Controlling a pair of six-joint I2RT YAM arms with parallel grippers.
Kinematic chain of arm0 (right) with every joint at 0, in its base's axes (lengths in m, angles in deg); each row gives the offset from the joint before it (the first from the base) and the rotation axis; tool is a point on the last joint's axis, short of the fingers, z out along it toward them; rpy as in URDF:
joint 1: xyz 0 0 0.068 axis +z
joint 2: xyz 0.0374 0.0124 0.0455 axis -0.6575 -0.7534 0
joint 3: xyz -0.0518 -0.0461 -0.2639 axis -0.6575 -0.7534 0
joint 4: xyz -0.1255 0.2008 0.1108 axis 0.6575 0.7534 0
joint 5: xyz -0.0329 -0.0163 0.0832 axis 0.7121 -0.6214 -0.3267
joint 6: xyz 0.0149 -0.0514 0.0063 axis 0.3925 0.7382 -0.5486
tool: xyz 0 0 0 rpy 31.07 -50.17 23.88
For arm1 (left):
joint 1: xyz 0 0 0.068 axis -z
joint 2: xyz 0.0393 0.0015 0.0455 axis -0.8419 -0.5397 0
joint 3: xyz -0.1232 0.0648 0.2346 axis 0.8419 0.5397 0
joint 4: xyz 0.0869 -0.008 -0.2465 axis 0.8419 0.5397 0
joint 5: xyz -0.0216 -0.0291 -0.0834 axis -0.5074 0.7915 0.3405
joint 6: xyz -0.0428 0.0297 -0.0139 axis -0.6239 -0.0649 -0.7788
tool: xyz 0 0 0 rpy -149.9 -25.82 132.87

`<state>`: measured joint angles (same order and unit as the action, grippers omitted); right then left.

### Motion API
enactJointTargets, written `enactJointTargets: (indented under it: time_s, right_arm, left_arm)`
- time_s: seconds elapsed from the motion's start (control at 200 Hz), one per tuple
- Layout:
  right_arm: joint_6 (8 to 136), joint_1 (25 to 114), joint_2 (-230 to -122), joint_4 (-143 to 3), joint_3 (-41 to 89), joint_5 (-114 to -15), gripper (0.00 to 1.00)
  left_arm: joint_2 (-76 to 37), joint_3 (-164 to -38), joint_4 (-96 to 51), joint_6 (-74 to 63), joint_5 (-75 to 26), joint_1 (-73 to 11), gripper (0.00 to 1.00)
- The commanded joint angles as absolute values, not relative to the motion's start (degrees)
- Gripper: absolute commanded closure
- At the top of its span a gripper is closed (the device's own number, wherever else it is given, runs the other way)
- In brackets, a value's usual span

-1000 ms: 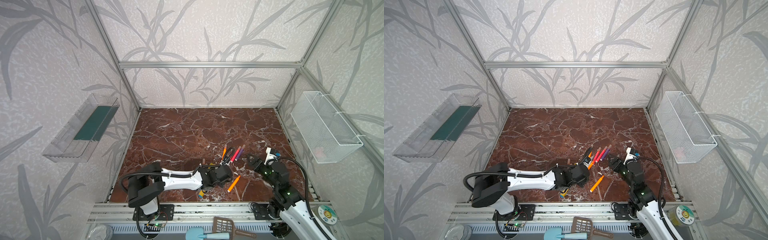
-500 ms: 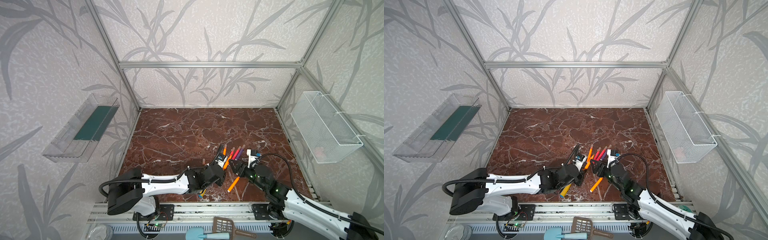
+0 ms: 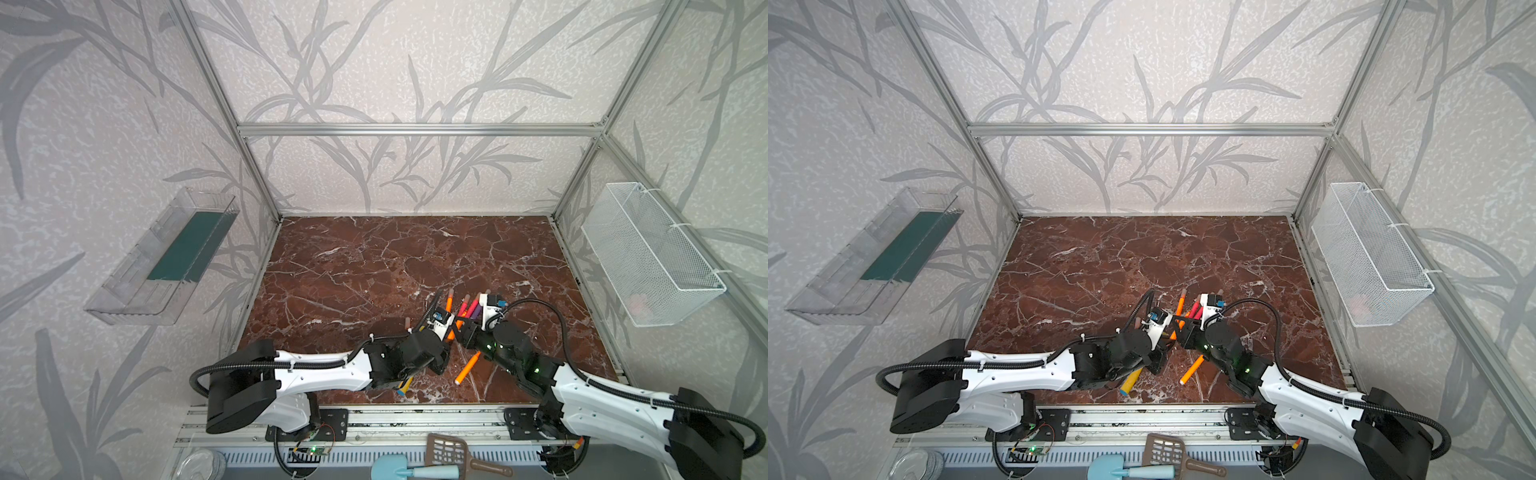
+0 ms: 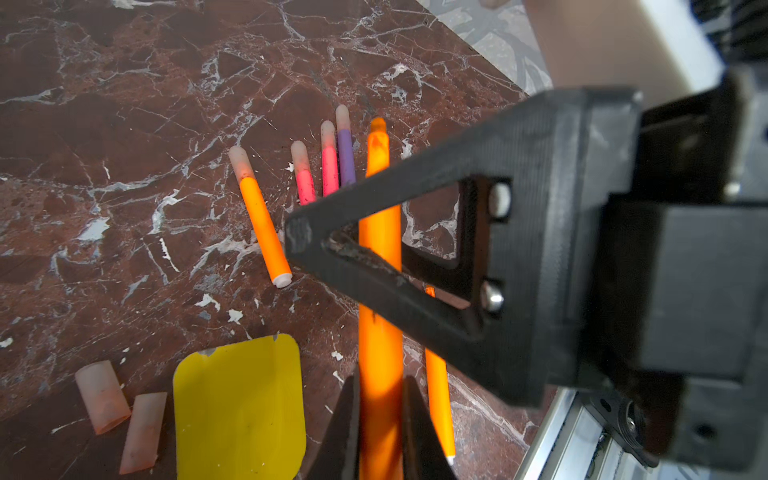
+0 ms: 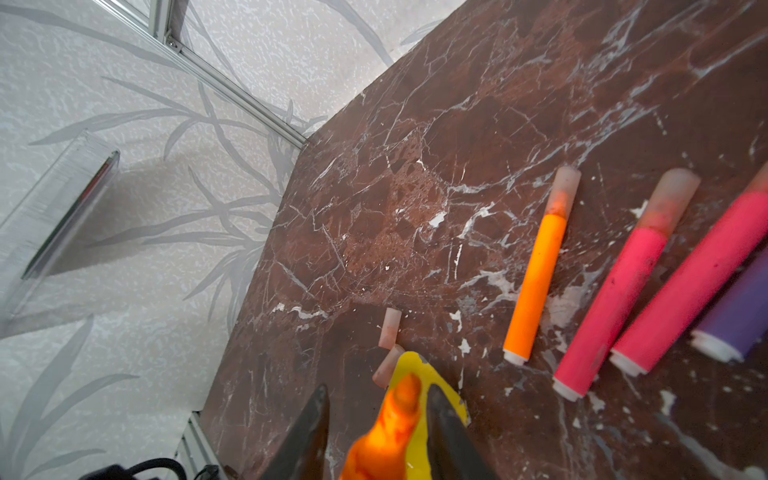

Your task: Insert the pens into the pen caps

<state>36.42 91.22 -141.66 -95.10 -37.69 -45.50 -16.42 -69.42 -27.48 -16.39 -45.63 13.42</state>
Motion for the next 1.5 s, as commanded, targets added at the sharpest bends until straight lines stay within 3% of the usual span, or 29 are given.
enactJointTargets:
  time_s: [0.0,0.165,0.385,0.625,0.99,1.215,1.27,1.415,1.494]
  right_arm:
    - [36.2,92.0,-142.3,-97.0,-35.9,-44.3,0.82]
    - [33.1,92.5,-142.5,-99.8,-37.4,-44.0,1.0]
    - [29.5,93.5,-145.0,-106.0,-39.2,-44.2,1.0]
    - [25.8,94.5,-148.0,-110.7,-39.9,-45.4,1.0]
    - [23.8,96.8,-153.0,-116.7,-39.3,-46.8,1.0]
    - [24.4,97.2,-154.8,-115.1,-38.0,-46.4,1.0]
    - [24.8,97.2,-154.5,-113.4,-37.4,-46.2,0.91]
    - [26.9,97.3,-152.4,-105.9,-35.6,-43.3,0.5]
    - [28.7,97.2,-150.9,-100.2,-33.6,-41.1,0.42]
  left_arm:
    - [-15.7,-68.6,-29.2,-15.7,-45.9,13.4,0.97]
    - [-15.8,-67.5,-31.5,-15.4,-47.4,13.4,0.81]
    - [-17.4,-67.0,-34.3,-13.9,-47.9,13.4,0.63]
    - [-18.7,-65.7,-38.3,-13.3,-49.1,13.4,0.62]
    - [-20.8,-65.2,-41.5,-12.6,-51.6,13.2,0.66]
    - [-20.7,-65.3,-40.9,-13.6,-52.2,12.5,0.96]
    - [-20.2,-65.0,-40.3,-14.6,-53.0,11.9,1.0]
    - [-16.7,-62.9,-36.2,-17.7,-52.5,8.1,1.0]
    - [-12.4,-60.5,-33.2,-18.9,-52.7,5.2,1.0]
